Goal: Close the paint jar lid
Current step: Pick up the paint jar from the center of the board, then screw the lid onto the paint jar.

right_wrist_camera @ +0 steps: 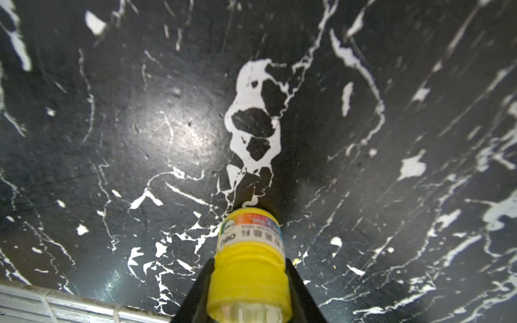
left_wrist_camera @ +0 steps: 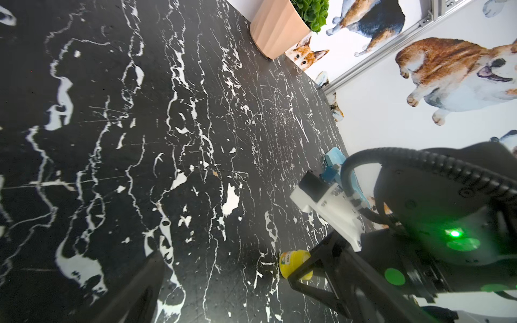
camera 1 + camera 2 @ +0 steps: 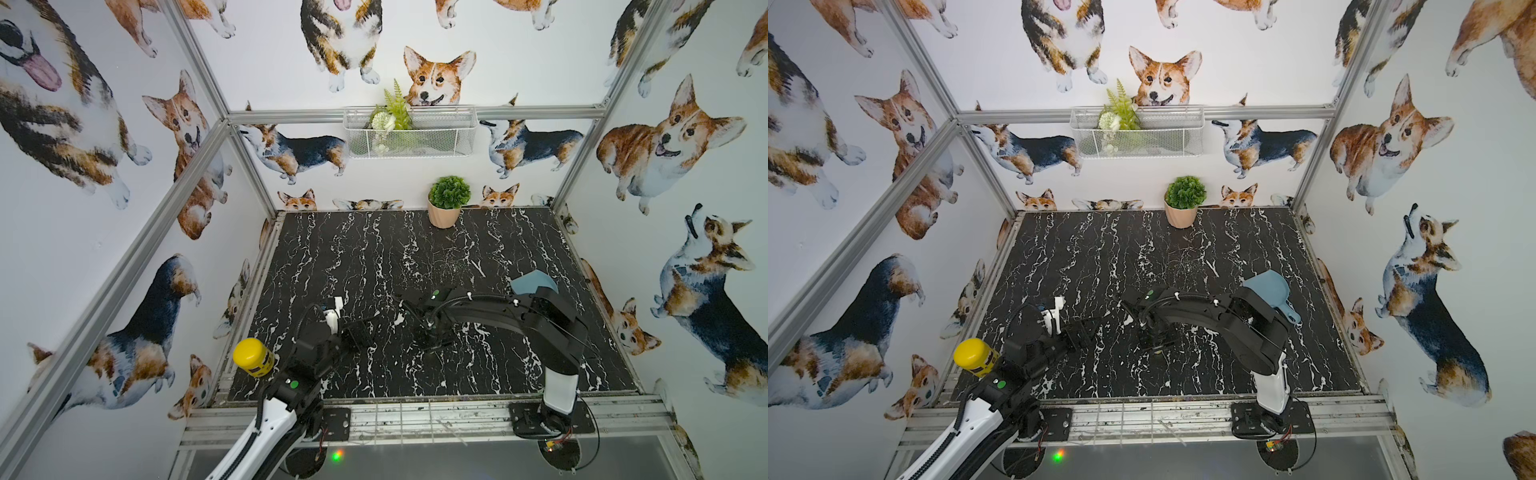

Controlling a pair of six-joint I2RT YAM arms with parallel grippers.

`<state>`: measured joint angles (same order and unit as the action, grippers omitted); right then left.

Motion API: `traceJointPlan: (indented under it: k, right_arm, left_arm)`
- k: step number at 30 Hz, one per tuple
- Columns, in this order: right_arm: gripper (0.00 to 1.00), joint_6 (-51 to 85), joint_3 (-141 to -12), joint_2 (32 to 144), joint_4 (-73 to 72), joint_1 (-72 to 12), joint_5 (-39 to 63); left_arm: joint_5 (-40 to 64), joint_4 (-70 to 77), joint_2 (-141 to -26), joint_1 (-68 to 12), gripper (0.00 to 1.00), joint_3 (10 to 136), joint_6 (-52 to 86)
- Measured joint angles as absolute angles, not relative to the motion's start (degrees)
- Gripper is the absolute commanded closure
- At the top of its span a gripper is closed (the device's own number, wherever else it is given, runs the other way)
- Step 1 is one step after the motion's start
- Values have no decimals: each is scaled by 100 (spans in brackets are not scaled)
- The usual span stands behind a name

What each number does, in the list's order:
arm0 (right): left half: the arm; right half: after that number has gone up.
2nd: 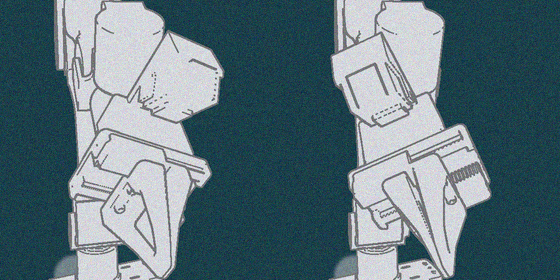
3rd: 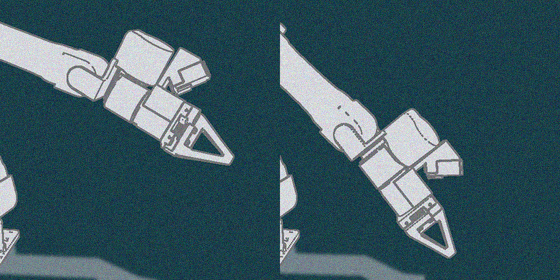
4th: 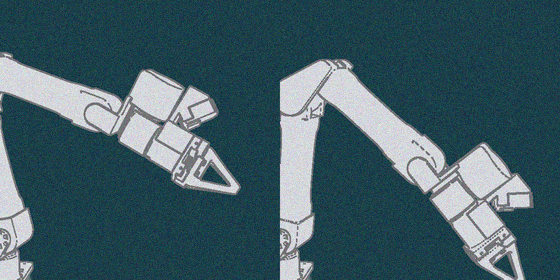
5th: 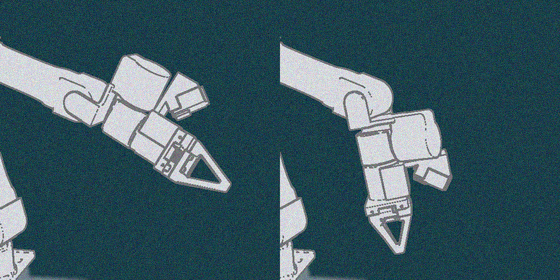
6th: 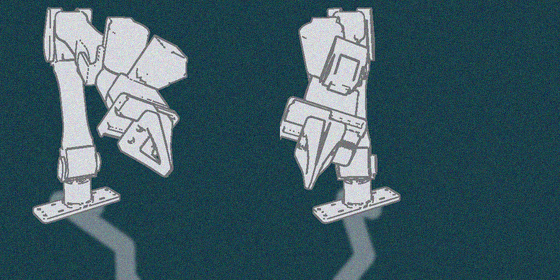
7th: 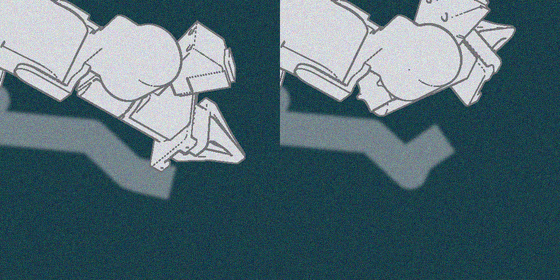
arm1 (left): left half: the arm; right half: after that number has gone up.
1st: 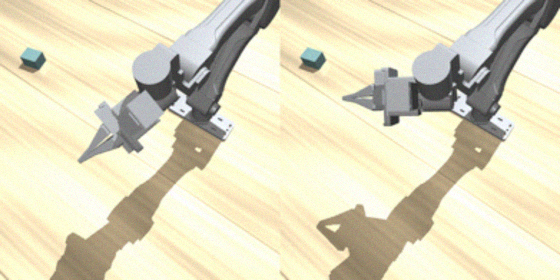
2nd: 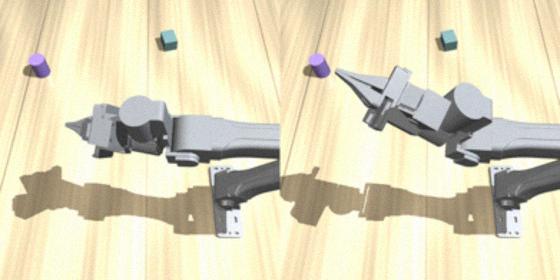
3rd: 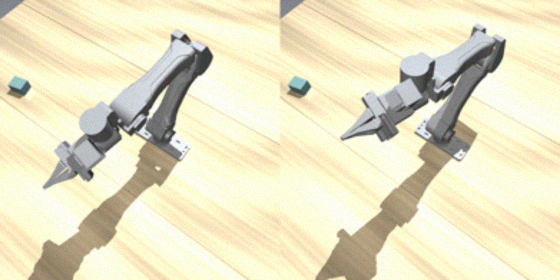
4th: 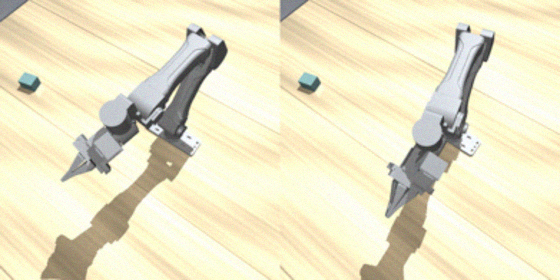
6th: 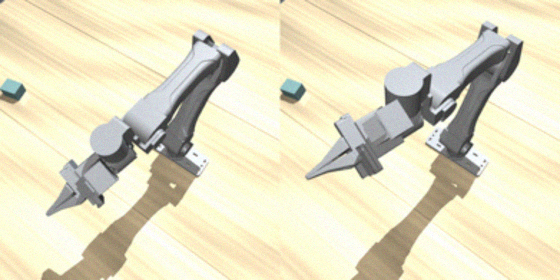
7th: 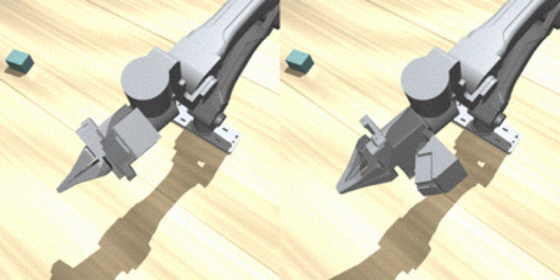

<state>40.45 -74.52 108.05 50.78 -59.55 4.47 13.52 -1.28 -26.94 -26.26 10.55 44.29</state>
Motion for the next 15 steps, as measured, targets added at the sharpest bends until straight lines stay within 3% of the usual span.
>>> traceJointPlan:
  k: [4, 8, 15]
  right_arm:
    - [73, 3900, -7649, 10475, 5304, -5883, 408]
    - [73, 3754, -7824, 9935, 5594, -5625, 405]
    - [74, 3317, -8433, 8868, 6340, -4777, 847]
  left_arm:
    - [1704, 698, -3376, -2633, 0, 1057, 4619]
    - [2220, 1905, -4486, -2655, 0, 1133, 4980]
    - [3183, 5798, -7301, -2790, 0, 1466, 6506]
